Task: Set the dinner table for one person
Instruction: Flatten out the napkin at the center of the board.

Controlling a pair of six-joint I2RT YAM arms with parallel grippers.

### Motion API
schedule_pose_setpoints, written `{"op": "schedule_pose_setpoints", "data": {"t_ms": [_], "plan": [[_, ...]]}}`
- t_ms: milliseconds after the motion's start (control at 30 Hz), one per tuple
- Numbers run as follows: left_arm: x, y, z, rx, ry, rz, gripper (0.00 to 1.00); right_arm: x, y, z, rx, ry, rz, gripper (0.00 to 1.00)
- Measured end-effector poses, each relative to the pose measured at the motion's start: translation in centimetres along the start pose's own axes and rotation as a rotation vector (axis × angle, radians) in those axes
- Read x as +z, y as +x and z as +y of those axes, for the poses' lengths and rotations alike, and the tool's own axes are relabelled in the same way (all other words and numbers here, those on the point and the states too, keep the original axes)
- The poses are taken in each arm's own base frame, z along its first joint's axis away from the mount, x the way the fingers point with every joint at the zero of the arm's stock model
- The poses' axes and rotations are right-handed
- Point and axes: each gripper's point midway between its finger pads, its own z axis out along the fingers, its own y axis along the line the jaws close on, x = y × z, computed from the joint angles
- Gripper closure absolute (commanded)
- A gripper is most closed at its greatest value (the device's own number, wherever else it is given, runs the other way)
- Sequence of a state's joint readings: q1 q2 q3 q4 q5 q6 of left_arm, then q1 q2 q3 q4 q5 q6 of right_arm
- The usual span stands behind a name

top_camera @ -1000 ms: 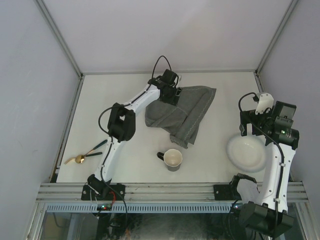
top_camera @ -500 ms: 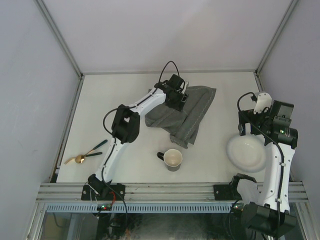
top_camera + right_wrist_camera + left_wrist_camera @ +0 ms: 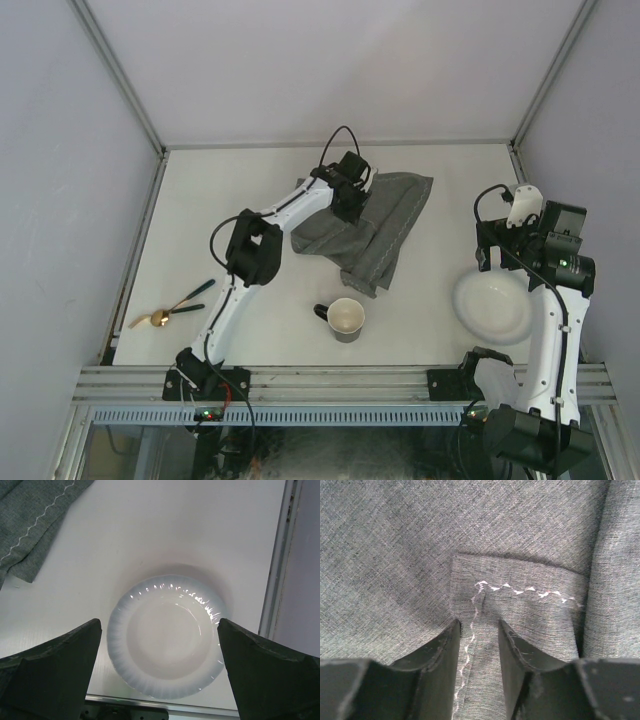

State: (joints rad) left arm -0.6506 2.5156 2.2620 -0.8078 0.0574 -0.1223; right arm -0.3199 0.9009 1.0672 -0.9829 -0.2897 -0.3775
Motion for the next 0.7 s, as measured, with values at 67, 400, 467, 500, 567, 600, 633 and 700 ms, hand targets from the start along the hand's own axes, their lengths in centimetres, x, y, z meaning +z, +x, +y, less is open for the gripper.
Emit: {"op": "schedule_pose_setpoints", "data": {"t_ms": [67,400,467,500,567,600,633,700], "plan": [[0.0,0.1,0.0,0.003,0.002,0.003,0.77,0.0,0.0,0.0,0.000,0.000,0.000,0.00],[0.0,0.2,-0.1,0.005,0.006,0.008,0.96,0.0,0.0,0.1,0.007,-0.001,-0.001,0.00],[0.0,0.2,-0.1,0.006,0.006,0.008,0.99,0.0,0.0,0.1,0.010,-0.002,-0.001,0.00],[0.0,0.1,-0.1,0.007,0.005,0.006,0.99,0.0,0.0,0.1,0.012,-0.002,0.000,0.00],[-0.3,0.0,-0.1,0.008,0.004,0.002,1.00,0.1,0.1,0.2,0.014,-0.005,0.002,0.00],[-0.5,-0.2,0.0,0.006,0.003,-0.002,1.00,0.2,0.2,0.3,0.014,-0.008,0.003,0.00],[-0.7,-0.4,0.1,0.003,0.002,-0.008,1.00,0.3,0.2,0.3,0.015,-0.010,0.006,0.00],[-1.5,-0.7,0.3,-0.005,0.003,-0.019,1.00,0.4,0.4,0.4,0.016,-0.013,0.010,0.00]]}}
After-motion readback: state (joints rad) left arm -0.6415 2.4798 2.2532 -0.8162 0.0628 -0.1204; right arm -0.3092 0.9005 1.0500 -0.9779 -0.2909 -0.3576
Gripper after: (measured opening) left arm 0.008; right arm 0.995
